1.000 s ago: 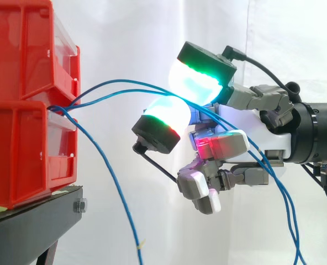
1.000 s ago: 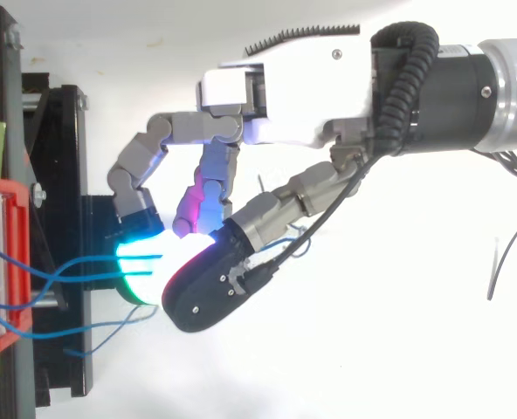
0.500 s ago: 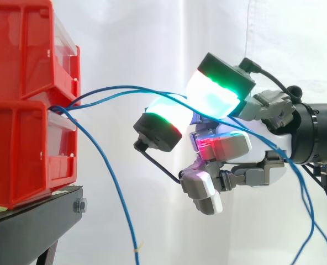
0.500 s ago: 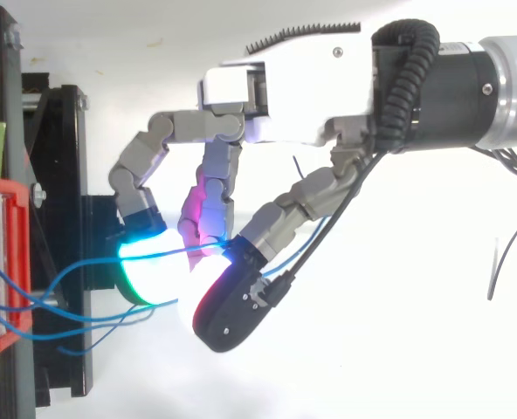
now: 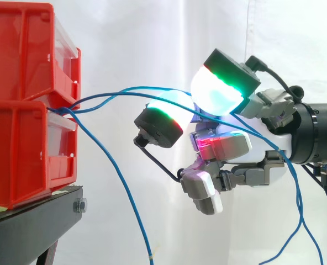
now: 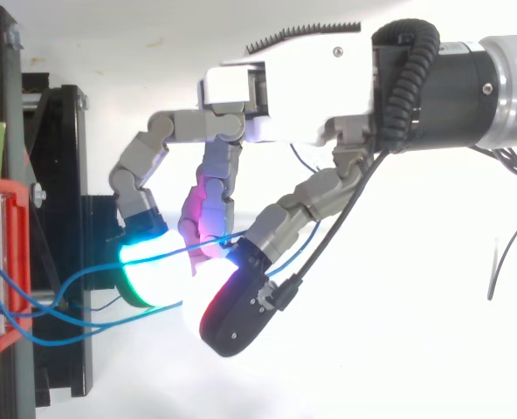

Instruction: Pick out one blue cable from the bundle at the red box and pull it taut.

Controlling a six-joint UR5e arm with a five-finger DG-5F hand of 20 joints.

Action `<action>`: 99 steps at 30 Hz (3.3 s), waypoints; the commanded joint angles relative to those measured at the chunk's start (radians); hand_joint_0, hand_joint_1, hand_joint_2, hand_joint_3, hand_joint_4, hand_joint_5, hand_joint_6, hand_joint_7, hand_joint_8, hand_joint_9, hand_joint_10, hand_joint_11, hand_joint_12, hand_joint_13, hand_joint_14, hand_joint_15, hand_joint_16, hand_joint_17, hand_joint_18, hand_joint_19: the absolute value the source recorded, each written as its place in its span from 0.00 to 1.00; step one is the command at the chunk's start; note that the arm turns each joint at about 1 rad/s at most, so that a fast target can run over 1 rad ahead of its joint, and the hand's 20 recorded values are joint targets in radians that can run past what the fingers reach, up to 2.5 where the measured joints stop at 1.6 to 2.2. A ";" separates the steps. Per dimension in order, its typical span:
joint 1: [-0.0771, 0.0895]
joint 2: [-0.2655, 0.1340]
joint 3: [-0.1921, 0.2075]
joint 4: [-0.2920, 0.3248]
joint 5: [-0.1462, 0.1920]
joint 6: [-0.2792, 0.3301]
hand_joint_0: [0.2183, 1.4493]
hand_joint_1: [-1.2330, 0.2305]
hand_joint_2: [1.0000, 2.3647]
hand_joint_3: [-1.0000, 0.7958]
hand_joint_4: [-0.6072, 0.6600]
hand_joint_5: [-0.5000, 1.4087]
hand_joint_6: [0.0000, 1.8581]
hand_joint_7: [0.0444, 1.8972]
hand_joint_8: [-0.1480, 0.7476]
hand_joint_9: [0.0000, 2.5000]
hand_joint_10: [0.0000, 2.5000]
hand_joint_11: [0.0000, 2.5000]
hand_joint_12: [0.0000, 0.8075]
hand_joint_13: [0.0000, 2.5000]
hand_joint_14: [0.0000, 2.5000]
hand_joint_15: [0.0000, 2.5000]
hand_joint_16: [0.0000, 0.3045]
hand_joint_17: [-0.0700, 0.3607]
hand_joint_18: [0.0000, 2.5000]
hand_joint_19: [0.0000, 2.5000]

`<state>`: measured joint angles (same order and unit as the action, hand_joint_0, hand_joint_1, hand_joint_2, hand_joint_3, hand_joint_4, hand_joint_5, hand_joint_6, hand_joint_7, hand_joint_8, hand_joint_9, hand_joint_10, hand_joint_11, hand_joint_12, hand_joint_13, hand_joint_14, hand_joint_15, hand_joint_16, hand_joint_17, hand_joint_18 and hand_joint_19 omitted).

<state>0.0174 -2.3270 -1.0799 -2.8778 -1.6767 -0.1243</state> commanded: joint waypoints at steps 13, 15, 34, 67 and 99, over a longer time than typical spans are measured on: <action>-0.001 0.000 0.005 0.000 0.000 0.000 0.20 0.32 0.00 0.28 0.49 0.23 0.48 0.46 0.48 0.57 0.01 0.35 0.45 0.43 0.01 0.27 0.17 0.44 0.40 0.27; -0.001 0.000 0.005 0.000 0.000 0.000 0.19 0.33 0.00 0.28 0.49 0.23 0.47 0.46 0.49 0.58 0.01 0.36 0.45 0.43 0.01 0.27 0.18 0.44 0.41 0.27; -0.004 0.000 0.006 -0.009 0.000 0.000 0.29 0.60 0.00 0.28 0.47 0.22 0.46 0.49 0.45 0.59 0.01 0.36 0.42 0.43 0.01 0.28 0.16 0.41 0.37 0.31; -0.004 0.000 0.005 -0.014 -0.002 0.000 0.29 0.41 0.01 0.36 0.50 0.21 0.47 0.51 0.48 0.57 0.01 0.37 0.44 0.41 0.01 0.28 0.17 0.43 0.36 0.31; -0.005 0.028 0.006 -0.084 0.002 -0.083 0.32 0.29 0.01 0.44 0.50 0.21 0.50 0.49 0.47 0.49 0.01 0.33 0.43 0.34 0.01 0.24 0.16 0.42 0.32 0.27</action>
<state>0.0123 -2.3152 -1.0740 -2.9318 -1.6761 -0.1888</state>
